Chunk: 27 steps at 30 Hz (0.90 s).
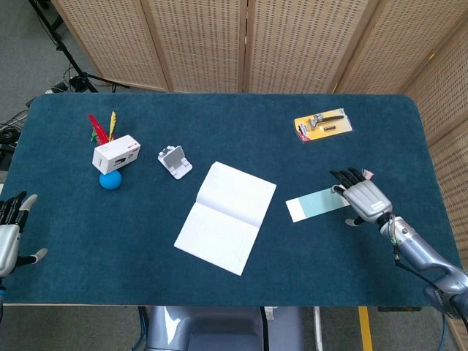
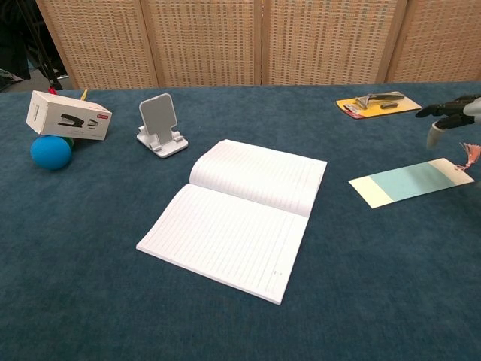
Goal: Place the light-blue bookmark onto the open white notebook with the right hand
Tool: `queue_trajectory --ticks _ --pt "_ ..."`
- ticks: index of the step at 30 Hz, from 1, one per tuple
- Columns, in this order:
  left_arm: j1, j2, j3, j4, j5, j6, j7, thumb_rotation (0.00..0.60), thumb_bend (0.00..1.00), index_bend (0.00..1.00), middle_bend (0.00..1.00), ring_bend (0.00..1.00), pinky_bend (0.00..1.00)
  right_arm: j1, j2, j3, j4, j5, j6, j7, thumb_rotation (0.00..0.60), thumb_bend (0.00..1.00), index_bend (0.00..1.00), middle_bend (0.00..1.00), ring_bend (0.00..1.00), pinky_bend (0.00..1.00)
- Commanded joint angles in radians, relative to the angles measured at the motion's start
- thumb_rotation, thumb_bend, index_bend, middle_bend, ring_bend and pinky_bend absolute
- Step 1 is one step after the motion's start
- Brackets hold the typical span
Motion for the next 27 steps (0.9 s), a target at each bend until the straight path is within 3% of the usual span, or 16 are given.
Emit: queue_trajectory --ticks 1,12,27 --pt "-0.007 -0.003 -0.006 0.003 -0.013 -0.011 0.006 0.600 0.00 0.00 0.00 0.00 0.00 0.034 -0.026 -0.015 0.034 -0.026 -0.021 0.034 0.600 0.00 0.28 0.00 0.00 0.00" --pt "-0.018 -0.006 -0.003 0.010 -0.016 -0.027 0.002 0.600 0.00 0.00 0.00 0.00 0.00 0.117 -0.088 -0.060 0.100 -0.066 -0.083 0.070 0.600 0.00 0.28 0.00 0.00 0.00" --pt "-0.023 -0.004 -0.001 0.013 -0.023 -0.032 -0.003 0.600 0.00 0.00 0.00 0.00 0.00 0.168 -0.135 -0.050 0.136 -0.016 -0.138 0.047 0.600 0.00 0.28 0.00 0.00 0.00"
